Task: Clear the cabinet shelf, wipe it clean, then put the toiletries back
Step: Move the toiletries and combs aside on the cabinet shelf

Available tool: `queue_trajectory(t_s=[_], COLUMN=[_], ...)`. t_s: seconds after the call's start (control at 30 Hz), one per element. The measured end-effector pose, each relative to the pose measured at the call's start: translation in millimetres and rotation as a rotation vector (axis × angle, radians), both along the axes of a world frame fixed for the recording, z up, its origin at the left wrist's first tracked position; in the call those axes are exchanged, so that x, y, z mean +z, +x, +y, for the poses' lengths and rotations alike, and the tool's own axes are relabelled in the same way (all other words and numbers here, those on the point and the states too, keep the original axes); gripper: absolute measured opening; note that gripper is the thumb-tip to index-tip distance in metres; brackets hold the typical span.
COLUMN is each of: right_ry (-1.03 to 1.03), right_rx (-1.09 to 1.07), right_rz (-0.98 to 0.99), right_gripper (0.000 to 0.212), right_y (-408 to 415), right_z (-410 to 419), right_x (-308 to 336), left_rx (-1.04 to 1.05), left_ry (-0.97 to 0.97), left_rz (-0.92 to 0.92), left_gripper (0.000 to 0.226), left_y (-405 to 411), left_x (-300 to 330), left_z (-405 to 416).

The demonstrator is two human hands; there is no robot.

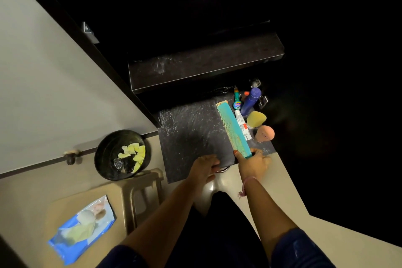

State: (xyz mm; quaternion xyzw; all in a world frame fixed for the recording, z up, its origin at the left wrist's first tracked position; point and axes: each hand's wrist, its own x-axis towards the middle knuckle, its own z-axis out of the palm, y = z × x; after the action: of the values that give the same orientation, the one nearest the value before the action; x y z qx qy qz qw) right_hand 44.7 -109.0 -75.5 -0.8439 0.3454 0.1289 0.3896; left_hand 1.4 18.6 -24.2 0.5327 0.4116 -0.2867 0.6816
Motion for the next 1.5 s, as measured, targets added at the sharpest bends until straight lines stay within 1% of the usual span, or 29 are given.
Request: queue_trajectory(t_s=[0.07,0.17,0.33,0.5,0.63,0.77,0.87,0.93,1.0,1.03,1.07,1.1,1.17,1.2,1.23,1.3,1.37,1.43,1.5], right_ry=[0.019,0.034,0.052,-0.031,0.189,0.498,0.726,0.816,0.872,0.88,0.874,0.847,0.686,0.586,0.502,0.441,0.404,0.38,0.39], right_rx=[0.028,0.099,0.08,0.147,0.069,-0.017,-0.025,-0.017,-0.02,-0.015,-0.011,0.009,0.155,0.238,0.297,0.348,0.364,0.393,0.438], right_rz=[0.008,0.014,-0.019,0.043,0.006,0.004,0.165,0.293,0.393,0.417,0.4,0.366,0.294,0.251,0.209,0.13,0.079,0.076,0.098], right_gripper=[0.041,0.035,0.05,0.046,0.032,0.03,0.018,0.017,0.02,0.022,0.025,0.033,0.054,0.058,0.057,0.048,0.041,0.042,0.045], right_y=[3,5,2,6,4,-19,-42,-55,-64,-67,-69,-70,-71,-72,-71,-68,-65,-65,-66], right_z=[-3,-5,-6,-2,0,16,40,62,81,89,96,101,110,113,116,121,123,124,121], right_x=[-1,-3,-4,-3,11,23,25,25,22,19,15,8,0,1,2,2,-1,-5,-11], left_rx=[0.041,0.082,0.101,0.111,0.102,0.064,0.0,-0.016,0.011,0.034,0.061,0.088,0.125,0.138,0.142,0.12,0.081,0.007,-0.049], left_ry=[0.008,-0.002,-0.001,0.016,0.006,0.006,0.036,0.059,0.086,0.1,0.115,0.129,0.155,0.18,0.224,0.371,0.5,0.63,0.715], left_rz=[0.03,0.055,0.059,0.049,0.081,0.115,0.095,0.063,0.037,0.032,0.036,0.052,0.069,0.073,0.074,0.045,-0.009,0.014,0.017], left_gripper=[0.022,0.022,0.02,0.019,0.018,0.015,0.018,0.019,0.02,0.02,0.018,0.016,0.013,0.015,0.017,0.024,0.042,0.064,0.069], left_y=[1,-2,-9,-15,-18,-22,-26,-34,-43,-46,-48,-49,-49,-49,-49,-53,-57,-67,-72], left_x=[3,3,1,-2,2,0,-3,-9,-12,-13,-14,-16,-18,-23,-27,-45,-64,-112,-128], left_z=[2,8,19,32,38,42,47,52,59,63,67,72,80,83,86,92,96,104,106])
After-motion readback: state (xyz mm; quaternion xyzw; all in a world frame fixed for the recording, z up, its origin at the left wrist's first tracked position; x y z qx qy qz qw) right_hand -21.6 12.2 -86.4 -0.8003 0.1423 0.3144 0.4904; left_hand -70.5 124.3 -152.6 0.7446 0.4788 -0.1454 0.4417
